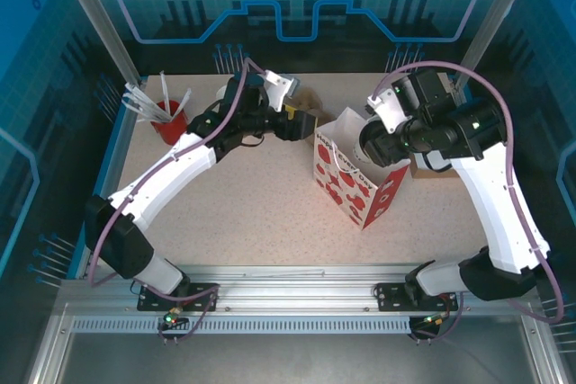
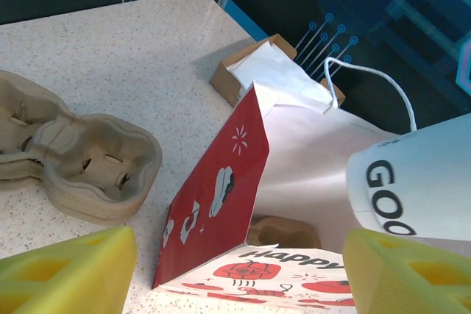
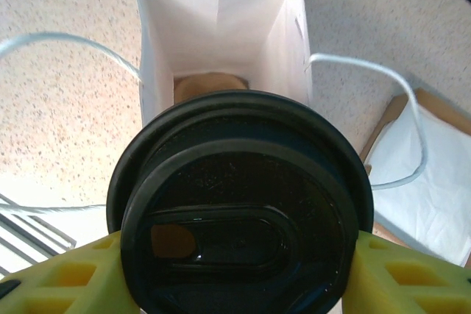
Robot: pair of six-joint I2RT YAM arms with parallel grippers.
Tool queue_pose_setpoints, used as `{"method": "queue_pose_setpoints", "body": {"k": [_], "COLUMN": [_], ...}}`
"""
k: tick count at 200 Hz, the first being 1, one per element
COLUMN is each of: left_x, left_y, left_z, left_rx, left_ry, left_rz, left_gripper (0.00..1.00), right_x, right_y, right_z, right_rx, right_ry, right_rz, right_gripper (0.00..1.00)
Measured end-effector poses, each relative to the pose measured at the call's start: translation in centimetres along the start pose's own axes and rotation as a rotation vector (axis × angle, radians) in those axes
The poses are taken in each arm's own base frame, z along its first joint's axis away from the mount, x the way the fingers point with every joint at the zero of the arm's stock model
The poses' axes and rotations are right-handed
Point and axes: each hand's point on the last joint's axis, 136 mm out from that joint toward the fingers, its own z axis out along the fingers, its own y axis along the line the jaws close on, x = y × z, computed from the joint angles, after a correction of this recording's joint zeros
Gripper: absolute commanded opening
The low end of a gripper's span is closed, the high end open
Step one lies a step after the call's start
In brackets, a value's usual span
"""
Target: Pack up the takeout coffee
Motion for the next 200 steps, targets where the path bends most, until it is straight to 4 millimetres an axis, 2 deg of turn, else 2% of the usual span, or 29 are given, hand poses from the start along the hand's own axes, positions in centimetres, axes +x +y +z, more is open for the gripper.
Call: {"method": "queue_pose_setpoints", "body": {"k": [64,200], "left_x": [0.5,0.9], "left_y": [-0.6,-0.5], "left_z": [0.3,0.5], "left_rx": [0.023,0.021], "left_ry": [0.026,0.033], "left_rz": [0.002,-0.001], "left_gripper": [0.75,0.75], "right_x": [0.3,2.1], "right_y": [-0.6,0.3], "right_z": [3.6,7.2], "right_rx": [-0.028,-0.071], "right_ry": [0.121,0.261], "right_rz": [0.037,0.033], "right_gripper": [0.46,0.45]}}
